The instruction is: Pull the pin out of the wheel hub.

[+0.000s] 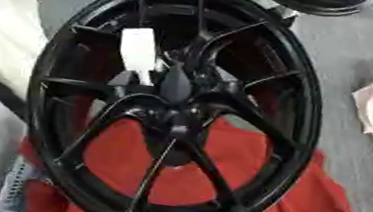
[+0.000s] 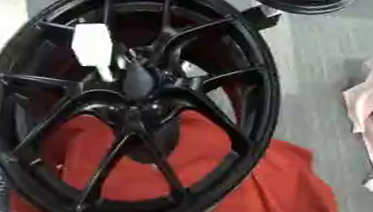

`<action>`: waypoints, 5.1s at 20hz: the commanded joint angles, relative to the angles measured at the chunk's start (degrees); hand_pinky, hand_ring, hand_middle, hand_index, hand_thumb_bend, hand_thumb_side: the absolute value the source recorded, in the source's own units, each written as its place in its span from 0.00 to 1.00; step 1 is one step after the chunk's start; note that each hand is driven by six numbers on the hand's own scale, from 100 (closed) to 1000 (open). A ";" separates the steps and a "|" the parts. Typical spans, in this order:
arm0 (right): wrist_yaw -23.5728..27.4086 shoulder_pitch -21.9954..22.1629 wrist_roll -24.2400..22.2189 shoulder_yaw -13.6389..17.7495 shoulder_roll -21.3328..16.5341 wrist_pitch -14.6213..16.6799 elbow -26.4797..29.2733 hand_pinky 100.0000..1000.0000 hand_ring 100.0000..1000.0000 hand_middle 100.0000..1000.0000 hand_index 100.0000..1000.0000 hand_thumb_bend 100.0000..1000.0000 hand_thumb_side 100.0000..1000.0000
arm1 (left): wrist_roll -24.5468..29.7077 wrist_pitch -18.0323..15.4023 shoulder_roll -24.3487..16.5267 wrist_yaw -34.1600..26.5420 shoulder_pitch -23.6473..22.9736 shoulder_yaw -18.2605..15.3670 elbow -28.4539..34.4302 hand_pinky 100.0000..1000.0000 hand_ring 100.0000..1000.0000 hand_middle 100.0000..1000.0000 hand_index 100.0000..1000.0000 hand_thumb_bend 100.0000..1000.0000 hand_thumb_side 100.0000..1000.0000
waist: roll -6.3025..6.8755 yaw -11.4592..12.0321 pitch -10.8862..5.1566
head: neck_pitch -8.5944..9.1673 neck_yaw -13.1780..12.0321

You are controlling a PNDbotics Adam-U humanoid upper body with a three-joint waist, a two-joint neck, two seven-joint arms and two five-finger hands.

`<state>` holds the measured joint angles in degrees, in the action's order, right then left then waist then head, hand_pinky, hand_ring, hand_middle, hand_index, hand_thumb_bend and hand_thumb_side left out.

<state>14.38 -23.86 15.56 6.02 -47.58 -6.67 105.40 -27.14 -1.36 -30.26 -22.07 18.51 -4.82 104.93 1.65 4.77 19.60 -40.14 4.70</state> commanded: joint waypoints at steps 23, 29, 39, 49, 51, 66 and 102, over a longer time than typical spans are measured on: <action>-0.86 2.83 1.25 2.06 -2.69 -0.11 1.39 0.77 0.68 0.58 0.66 0.00 0.61 | 34.08 7.27 -30.58 20.11 5.78 3.38 5.56 0.78 0.77 0.73 0.81 0.00 0.86 | 1.54 -0.29 -1.41 | -0.42 3.34; -0.99 3.10 1.13 2.20 -2.35 0.05 1.77 0.77 0.68 0.58 0.65 0.00 0.58 | 50.46 7.32 -33.85 23.53 11.72 6.27 6.59 0.80 0.78 0.75 0.82 0.00 0.86 | 1.60 -0.79 -1.71 | -1.02 3.53; -1.52 2.86 0.51 1.94 -2.49 -0.14 1.76 0.77 0.68 0.58 0.65 0.00 0.56 | 74.69 8.06 -34.23 26.62 24.85 13.36 5.41 0.82 0.79 0.75 0.83 0.00 0.87 | 2.23 -0.70 -1.97 | -1.18 3.29; -1.57 2.55 -0.08 1.42 -2.62 -0.33 1.52 0.77 0.68 0.58 0.65 0.00 0.57 | 79.10 6.96 -28.59 30.13 37.27 24.12 0.87 0.82 0.78 0.75 0.82 0.01 0.86 | 2.36 -1.14 -2.28 | -0.99 3.07; -1.51 2.47 -0.21 1.28 -2.52 -0.37 1.46 0.77 0.68 0.58 0.65 0.00 0.57 | 79.11 6.31 -26.89 30.44 39.67 26.30 -0.54 0.82 0.78 0.75 0.82 0.01 0.86 | 2.31 -1.21 -2.33 | -1.09 2.86; -1.04 1.86 -0.79 0.69 -1.61 -0.35 0.74 0.77 0.68 0.58 0.65 0.00 0.58 | 79.11 7.03 -18.50 32.07 48.82 33.63 -7.27 0.81 0.78 0.74 0.83 0.10 0.87 | 2.25 -1.33 -2.92 | -1.72 2.30; 0.42 1.10 -0.66 0.35 -0.01 0.57 -0.15 0.77 0.68 0.58 0.64 0.00 0.63 | 79.11 23.84 -16.03 38.52 48.40 42.31 -8.30 0.90 0.85 0.75 0.89 0.48 0.54 | 2.96 -1.61 -3.01 | -3.38 1.86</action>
<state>14.47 -22.12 14.88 5.97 -46.55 -6.32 104.98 49.59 19.96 -45.72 16.00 66.26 37.90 96.68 4.90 3.21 18.04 -43.25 6.68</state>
